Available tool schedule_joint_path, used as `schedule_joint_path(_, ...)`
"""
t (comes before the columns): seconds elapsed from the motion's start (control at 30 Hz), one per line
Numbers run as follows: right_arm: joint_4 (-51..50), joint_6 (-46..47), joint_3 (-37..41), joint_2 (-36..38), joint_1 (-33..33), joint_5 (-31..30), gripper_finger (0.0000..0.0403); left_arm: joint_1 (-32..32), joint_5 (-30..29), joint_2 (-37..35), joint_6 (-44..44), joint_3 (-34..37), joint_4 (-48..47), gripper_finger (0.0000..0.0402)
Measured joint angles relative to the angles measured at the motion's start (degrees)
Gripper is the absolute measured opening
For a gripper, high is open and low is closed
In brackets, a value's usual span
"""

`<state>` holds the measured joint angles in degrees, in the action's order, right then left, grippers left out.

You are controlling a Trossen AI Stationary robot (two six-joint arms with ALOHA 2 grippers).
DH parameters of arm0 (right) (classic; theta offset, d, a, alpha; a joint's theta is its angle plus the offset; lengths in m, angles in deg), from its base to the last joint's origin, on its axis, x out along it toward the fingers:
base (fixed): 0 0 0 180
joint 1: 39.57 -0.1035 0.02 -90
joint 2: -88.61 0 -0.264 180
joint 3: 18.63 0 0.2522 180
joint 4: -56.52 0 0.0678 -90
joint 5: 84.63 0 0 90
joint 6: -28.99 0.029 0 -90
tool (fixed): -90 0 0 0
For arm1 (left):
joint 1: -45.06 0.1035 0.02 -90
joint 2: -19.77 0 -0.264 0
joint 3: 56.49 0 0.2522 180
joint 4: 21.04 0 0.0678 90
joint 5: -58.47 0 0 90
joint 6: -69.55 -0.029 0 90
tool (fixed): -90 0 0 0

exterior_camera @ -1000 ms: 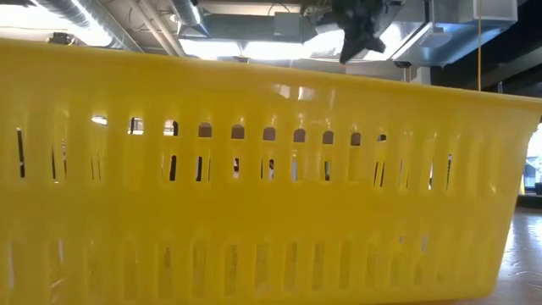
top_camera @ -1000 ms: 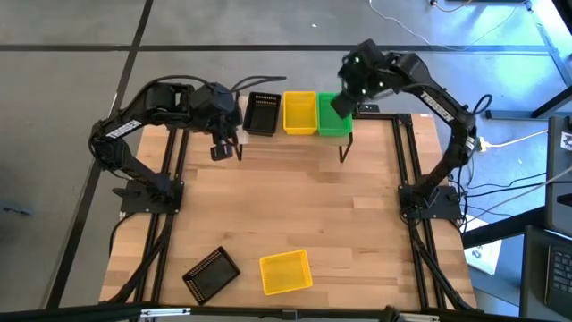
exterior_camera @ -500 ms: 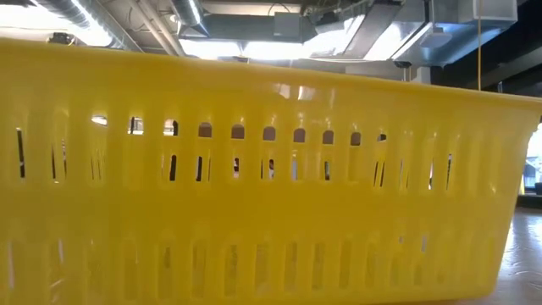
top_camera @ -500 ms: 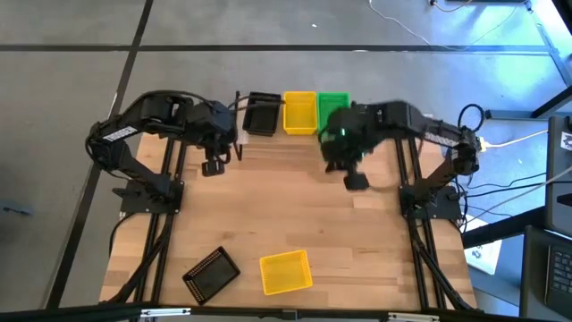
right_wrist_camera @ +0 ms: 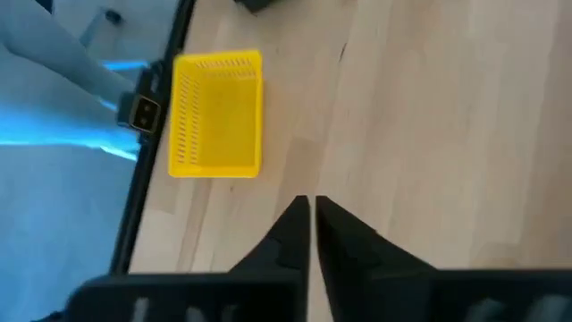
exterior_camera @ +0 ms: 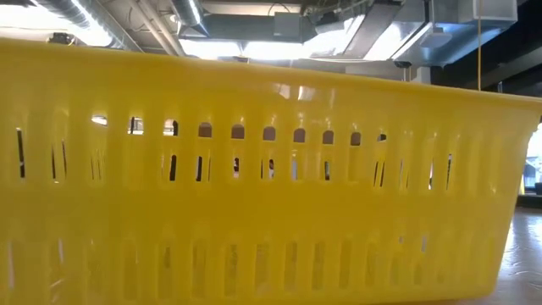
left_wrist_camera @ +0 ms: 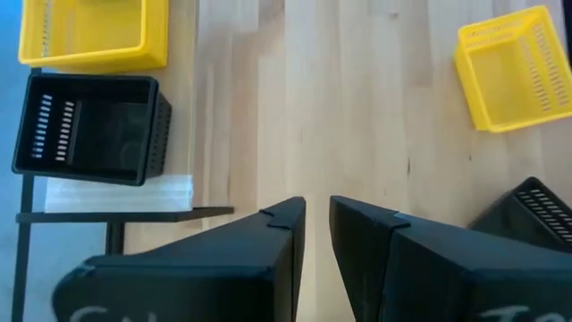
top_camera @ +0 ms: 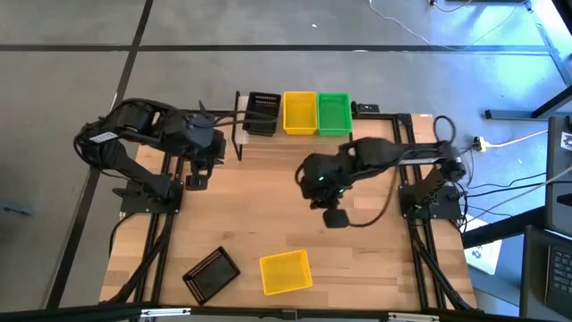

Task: Stack baskets on shelf by color
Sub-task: Stack the yellow bin on top of the other yellow bins on the shelf

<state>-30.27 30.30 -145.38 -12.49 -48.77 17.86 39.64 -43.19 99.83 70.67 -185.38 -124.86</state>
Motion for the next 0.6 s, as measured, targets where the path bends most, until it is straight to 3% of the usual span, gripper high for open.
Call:
schedule_joint_path(0.27,0.00,-0.67,0.02,-7.88,-1.98,-0.75,0.0102,-2.68,0.36,-2.47,1.32,0.04,0.04,0.0047)
schedule_joint_path(0.37,0.00,-3.79,0.02,-11.63,-2.60,0.11,0.0115,-2.94,0.45,-3.64,1.10,0.02,0.04,0.0047)
schedule_joint_path(0.6,2.51,-10.71,0.02,-21.24,-3.21,11.66,0.0117,-2.94,0.44,-5.80,-0.02,0.00,0.02,0.0047)
